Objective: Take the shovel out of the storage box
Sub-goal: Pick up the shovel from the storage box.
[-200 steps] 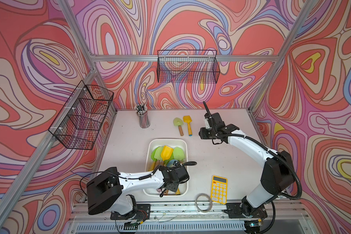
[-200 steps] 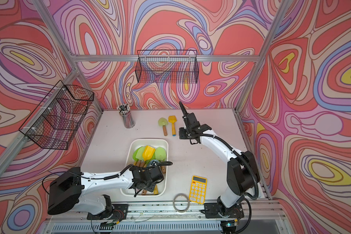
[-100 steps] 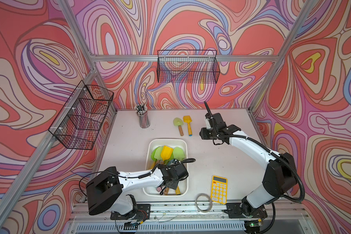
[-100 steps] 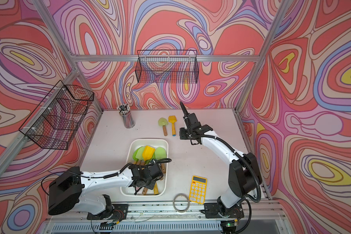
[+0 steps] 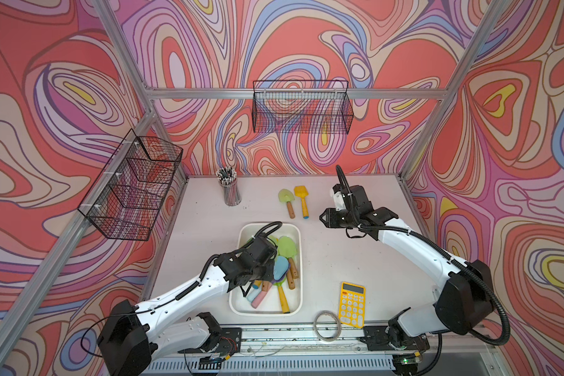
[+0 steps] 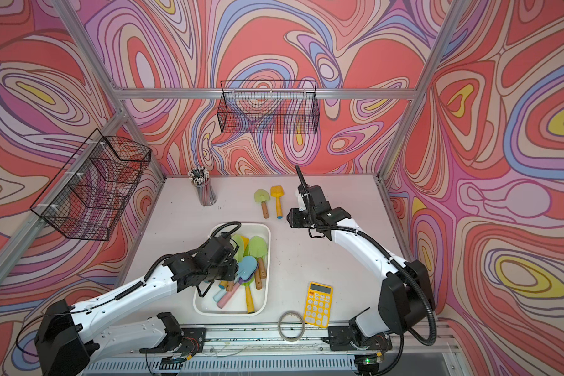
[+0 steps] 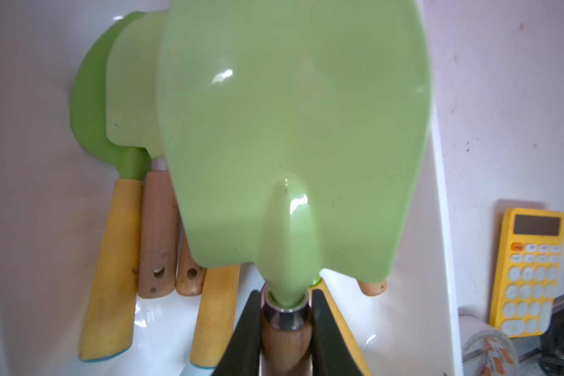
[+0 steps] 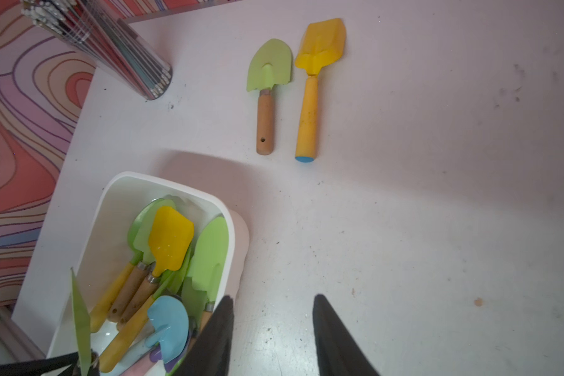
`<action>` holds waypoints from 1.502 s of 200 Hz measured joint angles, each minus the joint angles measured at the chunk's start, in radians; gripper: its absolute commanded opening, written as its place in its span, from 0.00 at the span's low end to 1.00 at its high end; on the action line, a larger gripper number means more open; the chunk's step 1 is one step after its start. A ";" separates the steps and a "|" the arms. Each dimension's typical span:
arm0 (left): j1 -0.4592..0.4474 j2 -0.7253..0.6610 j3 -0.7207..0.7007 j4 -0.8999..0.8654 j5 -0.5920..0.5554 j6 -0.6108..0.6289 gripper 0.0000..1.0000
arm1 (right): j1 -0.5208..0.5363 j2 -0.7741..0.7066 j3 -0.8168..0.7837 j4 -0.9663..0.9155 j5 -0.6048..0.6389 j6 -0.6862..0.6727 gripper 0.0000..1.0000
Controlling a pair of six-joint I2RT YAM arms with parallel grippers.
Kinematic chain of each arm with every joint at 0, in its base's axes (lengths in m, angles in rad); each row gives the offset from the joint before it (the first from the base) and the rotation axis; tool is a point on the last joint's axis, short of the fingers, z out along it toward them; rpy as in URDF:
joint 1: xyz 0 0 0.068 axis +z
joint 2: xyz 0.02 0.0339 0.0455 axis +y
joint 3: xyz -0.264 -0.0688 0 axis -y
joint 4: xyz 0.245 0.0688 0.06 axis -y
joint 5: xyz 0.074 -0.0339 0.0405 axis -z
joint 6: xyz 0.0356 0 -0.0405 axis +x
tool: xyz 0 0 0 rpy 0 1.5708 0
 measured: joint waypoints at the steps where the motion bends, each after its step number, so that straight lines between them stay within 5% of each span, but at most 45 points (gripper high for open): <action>1: 0.007 -0.001 0.002 0.004 0.005 0.002 0.05 | 0.000 -0.001 -0.002 0.003 -0.004 0.002 0.44; 70: 0.260 0.006 0.023 0.305 0.328 -0.049 0.07 | 0.000 -0.088 -0.206 0.327 -0.417 0.158 0.56; 117: 0.299 0.044 0.014 0.603 0.478 -0.185 0.07 | 0.002 -0.107 -0.333 0.635 -0.595 0.332 0.56; 176: 0.299 0.058 -0.093 0.988 0.535 -0.364 0.07 | 0.012 -0.105 -0.399 0.960 -0.681 0.515 0.54; 300: 0.299 0.121 -0.160 1.407 0.582 -0.544 0.07 | 0.055 0.027 -0.397 1.287 -0.734 0.703 0.52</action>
